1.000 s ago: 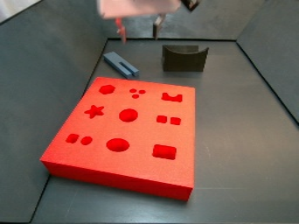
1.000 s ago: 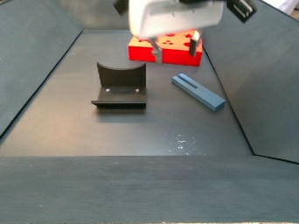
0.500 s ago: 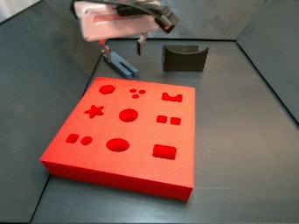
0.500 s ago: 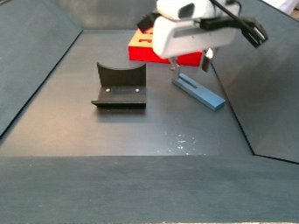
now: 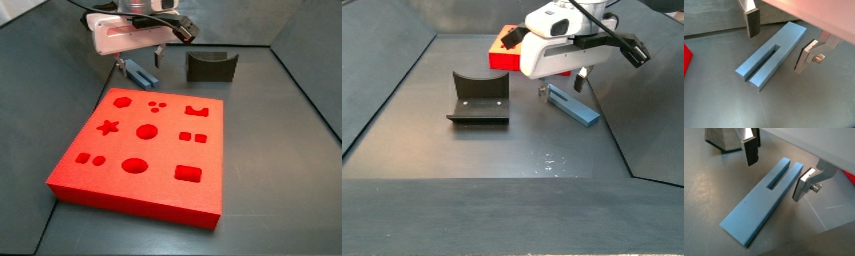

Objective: Pick up the double-square object. Move up. Rotate the double-square object. Place the double-square object on the fixture. Regrasp the double-square object. Move to above the board. Insert the double-square object.
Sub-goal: Pick up the double-square object.

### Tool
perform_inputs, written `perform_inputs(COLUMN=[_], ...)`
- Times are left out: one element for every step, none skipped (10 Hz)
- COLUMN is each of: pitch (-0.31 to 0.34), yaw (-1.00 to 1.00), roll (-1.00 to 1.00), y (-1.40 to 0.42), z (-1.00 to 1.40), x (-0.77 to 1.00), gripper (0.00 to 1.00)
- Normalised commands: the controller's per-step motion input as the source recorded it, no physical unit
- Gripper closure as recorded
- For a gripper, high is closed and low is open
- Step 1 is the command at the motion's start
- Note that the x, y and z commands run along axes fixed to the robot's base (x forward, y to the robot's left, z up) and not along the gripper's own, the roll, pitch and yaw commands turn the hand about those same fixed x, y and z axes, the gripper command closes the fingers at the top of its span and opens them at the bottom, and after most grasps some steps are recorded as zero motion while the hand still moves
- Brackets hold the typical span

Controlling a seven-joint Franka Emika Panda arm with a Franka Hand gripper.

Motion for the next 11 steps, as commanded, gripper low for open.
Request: perform_inputs(pitch=[-0.087, -0.120, -0.103, -0.100, -0.036, 0.000, 0.000, 0.000, 0.000, 0.000, 0.000], yaw=[0.03, 0.03, 0.01, 0.00, 0.00, 0.00, 0.00, 0.00, 0.00, 0.00, 0.00], roll=[-0.02, -0.05, -0.06, -0.07, 0.00, 0.00, 0.00, 0.00, 0.00, 0.00, 0.00], y=[0.21, 0.15, 0.11, 0.07, 0.00, 0.00, 0.00, 0.00, 0.00, 0.00, 0.00], z=[-0.29, -0.33, -0.27, -0.23, 0.00, 0.00, 0.00, 0.00, 0.00, 0.00, 0.00], x=[-0.10, -0.11, -0.06, -0.04, -0.03, 0.00, 0.00, 0.00, 0.00, 0.00, 0.00], gripper=[0.00, 0.00, 0.00, 0.00, 0.00, 0.00, 1.00, 1.00, 1.00, 1.00, 1.00])
